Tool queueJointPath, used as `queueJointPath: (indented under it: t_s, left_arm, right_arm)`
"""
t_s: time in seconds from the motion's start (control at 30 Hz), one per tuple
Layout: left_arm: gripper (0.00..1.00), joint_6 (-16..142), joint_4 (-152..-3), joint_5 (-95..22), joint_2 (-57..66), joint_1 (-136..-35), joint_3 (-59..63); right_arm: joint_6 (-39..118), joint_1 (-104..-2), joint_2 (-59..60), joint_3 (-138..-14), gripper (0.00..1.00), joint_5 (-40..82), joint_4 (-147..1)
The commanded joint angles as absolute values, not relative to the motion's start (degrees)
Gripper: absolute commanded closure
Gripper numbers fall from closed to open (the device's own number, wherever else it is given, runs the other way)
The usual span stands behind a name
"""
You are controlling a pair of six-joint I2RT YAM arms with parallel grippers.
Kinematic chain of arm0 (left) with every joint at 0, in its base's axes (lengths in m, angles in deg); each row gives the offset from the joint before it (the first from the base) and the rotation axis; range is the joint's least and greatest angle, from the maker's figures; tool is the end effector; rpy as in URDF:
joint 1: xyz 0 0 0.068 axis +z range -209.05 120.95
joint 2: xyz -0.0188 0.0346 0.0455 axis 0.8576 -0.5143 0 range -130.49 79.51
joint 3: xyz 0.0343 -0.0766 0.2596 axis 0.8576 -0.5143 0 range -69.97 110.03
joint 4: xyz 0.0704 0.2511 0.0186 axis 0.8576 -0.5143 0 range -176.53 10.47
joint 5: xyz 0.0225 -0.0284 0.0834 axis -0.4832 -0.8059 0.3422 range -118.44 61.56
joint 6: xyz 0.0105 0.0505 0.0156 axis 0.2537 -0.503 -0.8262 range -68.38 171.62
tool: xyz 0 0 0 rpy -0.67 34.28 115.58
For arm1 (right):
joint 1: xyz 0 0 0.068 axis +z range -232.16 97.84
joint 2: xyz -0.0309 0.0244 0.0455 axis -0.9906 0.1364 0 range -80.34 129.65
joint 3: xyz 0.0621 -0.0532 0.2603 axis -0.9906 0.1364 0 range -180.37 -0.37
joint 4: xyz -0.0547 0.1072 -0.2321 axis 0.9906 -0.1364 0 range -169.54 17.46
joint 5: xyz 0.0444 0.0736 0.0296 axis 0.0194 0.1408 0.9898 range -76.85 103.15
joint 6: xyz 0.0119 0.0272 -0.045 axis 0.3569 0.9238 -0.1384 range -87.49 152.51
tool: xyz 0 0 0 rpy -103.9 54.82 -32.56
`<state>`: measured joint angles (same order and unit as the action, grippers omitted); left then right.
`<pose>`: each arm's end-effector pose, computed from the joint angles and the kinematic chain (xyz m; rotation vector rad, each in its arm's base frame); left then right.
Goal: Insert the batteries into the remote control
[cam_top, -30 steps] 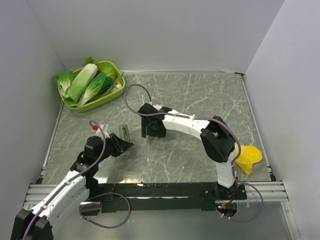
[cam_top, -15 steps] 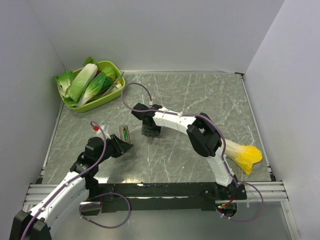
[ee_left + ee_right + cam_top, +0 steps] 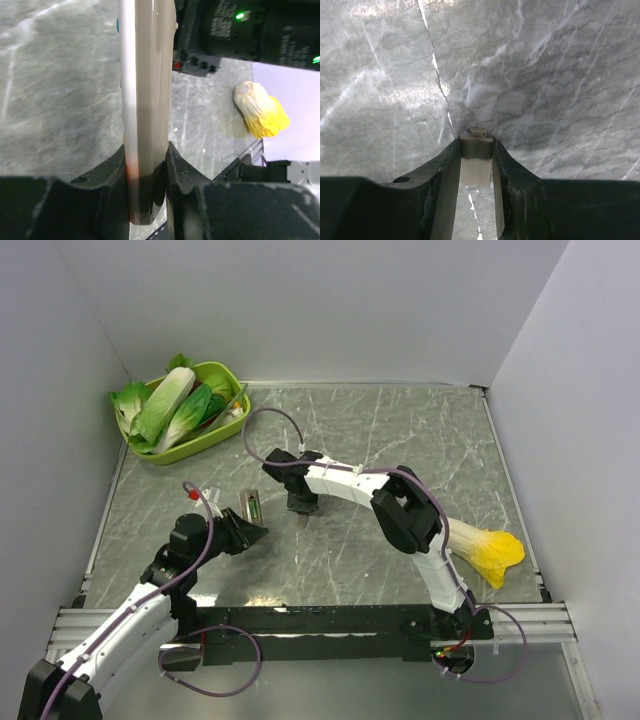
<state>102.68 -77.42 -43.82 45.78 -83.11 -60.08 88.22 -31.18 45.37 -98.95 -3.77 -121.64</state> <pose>0.1326 -0.0696 0.1760 -0.3036 2.0881 -1.0932 0.2883 0.3394 0.1646 0.1636 2.7585 0.0222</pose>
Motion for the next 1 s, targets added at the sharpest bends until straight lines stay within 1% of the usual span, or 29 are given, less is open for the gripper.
queueJointPath:
  t_s: [0.0,0.1,0.17,0.2,0.27,0.3,0.4,0.43,0.5,0.67,0.83,0.97]
  left_arm:
    - [0.99,101.36,-67.68,-48.39,45.33,-83.31,-59.07]
    - [0.98,101.27,-60.85,-52.43,44.62,-83.31,-59.86]
    - [0.97,101.71,-57.22,-55.41,44.18,-83.31,-60.74]
    - [0.97,101.89,-53.12,-56.38,44.09,-83.31,-61.09]
    - [0.96,102.85,-49.49,-57.97,44.09,-83.31,-62.05]
    - [0.96,103.20,-47.82,-58.23,44.01,-83.31,-62.41]
    - [0.95,104.35,-41.49,-59.20,43.31,-83.31,-63.38]
    - [0.95,104.52,-39.04,-59.29,42.96,-83.31,-63.29]
    - [0.94,105.23,-37.09,-59.47,41.64,-83.31,-62.94]
    - [0.94,106.11,-32.96,-59.64,38.30,-83.31,-60.92]
    - [0.94,106.90,-30.75,-59.56,37.41,-83.31,-60.22]
    - [0.95,107.33,-30.93,-58.85,38.38,-83.31,-60.04]
  right_arm:
    - [84.64,-31.18,39.81,-94.94,0.95,-8.46,-118.78]
    - [80.43,-31.09,33.49,-91.61,1.00,-11.54,-114.65]
    - [75.62,-31.01,27.52,-89.06,1.00,-12.86,-112.02]
    - [73.49,-31.01,23.06,-86.79,1.00,-13.73,-108.26]
    - [68.15,-30.57,18.56,-84.75,1.00,-14.53,-104.46]
    - [65.59,-30.39,14.09,-82.74,1.00,-14.18,-99.57]
    - [57.76,-28.03,6.09,-78.61,1.00,-14.45,-92.34]
    - [56.26,-27.32,4.40,-77.72,1.00,-14.44,-88.14]
    - [52.30,-24.87,0.98,-76.14,1.00,-14.27,-84.33]
    - [45.44,-18.80,-1.68,-74.64,1.00,-15.76,-75.01]
    - [44.47,-14.40,0.95,-76.48,1.00,-16.99,-74.21]
    - [44.12,-12.64,2.01,-75.60,1.00,-17.26,-72.80]
